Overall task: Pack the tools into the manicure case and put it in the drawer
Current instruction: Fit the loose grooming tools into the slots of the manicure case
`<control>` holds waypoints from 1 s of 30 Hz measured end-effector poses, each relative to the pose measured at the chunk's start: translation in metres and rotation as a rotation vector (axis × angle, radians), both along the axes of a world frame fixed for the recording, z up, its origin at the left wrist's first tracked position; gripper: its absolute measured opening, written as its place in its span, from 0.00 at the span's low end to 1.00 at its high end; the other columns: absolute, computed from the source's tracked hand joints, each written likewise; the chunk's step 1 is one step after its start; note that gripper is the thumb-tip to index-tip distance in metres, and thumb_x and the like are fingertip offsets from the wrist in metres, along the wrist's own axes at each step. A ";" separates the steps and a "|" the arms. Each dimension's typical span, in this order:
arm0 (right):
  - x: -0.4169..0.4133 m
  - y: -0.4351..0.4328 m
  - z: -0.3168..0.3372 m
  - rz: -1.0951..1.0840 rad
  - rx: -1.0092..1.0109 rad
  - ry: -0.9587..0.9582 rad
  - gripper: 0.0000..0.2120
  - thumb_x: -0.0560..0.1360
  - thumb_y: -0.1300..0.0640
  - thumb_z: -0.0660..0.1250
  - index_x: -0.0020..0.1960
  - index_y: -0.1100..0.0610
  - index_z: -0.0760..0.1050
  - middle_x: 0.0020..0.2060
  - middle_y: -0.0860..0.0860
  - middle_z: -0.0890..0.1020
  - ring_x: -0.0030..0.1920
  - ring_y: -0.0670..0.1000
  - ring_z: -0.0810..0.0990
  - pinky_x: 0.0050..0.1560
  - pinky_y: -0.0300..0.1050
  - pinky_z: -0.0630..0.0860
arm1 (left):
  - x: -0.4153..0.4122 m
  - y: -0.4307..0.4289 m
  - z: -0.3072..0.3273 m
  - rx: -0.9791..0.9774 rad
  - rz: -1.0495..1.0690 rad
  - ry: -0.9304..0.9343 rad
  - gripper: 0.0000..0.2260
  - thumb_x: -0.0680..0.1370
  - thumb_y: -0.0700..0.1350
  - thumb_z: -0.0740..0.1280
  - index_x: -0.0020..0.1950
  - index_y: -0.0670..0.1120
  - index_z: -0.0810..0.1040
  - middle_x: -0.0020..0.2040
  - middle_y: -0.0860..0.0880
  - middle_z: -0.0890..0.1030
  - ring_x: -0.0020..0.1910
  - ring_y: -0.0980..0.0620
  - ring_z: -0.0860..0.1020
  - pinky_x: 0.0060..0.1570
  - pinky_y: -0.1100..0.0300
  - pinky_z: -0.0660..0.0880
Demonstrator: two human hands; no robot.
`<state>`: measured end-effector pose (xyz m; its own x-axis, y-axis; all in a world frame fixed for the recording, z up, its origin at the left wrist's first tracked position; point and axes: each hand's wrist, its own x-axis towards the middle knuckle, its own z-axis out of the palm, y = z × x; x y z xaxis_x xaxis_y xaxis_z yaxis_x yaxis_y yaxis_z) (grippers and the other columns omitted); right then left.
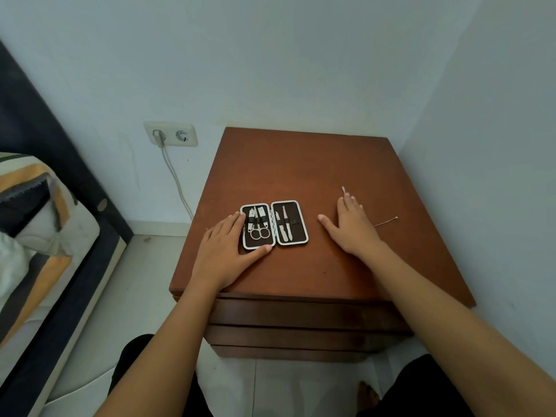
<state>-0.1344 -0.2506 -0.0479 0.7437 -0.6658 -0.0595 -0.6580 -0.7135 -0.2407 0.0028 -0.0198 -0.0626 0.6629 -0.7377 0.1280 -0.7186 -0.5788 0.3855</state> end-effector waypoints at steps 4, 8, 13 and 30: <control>-0.012 0.033 -0.007 0.090 -0.002 -0.110 0.29 0.80 0.47 0.51 0.74 0.63 0.53 0.76 0.59 0.53 0.76 0.55 0.49 0.75 0.49 0.46 | -0.001 0.000 0.001 0.005 0.001 0.004 0.44 0.66 0.75 0.50 0.76 0.50 0.55 0.77 0.51 0.58 0.75 0.52 0.57 0.72 0.53 0.51; -0.032 0.051 -0.011 0.164 0.022 -0.270 0.22 0.80 0.55 0.55 0.72 0.62 0.61 0.74 0.56 0.61 0.75 0.51 0.56 0.73 0.42 0.48 | -0.003 0.000 0.003 0.003 0.009 0.005 0.42 0.68 0.72 0.54 0.76 0.50 0.56 0.76 0.50 0.59 0.74 0.51 0.57 0.72 0.52 0.51; -0.051 0.053 -0.008 0.089 0.019 -0.465 0.20 0.77 0.58 0.61 0.68 0.60 0.67 0.71 0.54 0.65 0.72 0.51 0.61 0.70 0.42 0.58 | -0.004 0.001 0.004 -0.006 0.012 0.021 0.41 0.70 0.71 0.57 0.76 0.50 0.56 0.77 0.50 0.59 0.75 0.51 0.57 0.72 0.50 0.51; -0.028 0.032 0.007 -0.212 0.190 -0.228 0.08 0.77 0.61 0.59 0.49 0.61 0.76 0.55 0.61 0.72 0.59 0.61 0.68 0.62 0.48 0.64 | -0.003 0.001 0.001 -0.023 0.009 0.013 0.41 0.70 0.71 0.57 0.76 0.49 0.57 0.76 0.49 0.60 0.75 0.52 0.57 0.72 0.51 0.52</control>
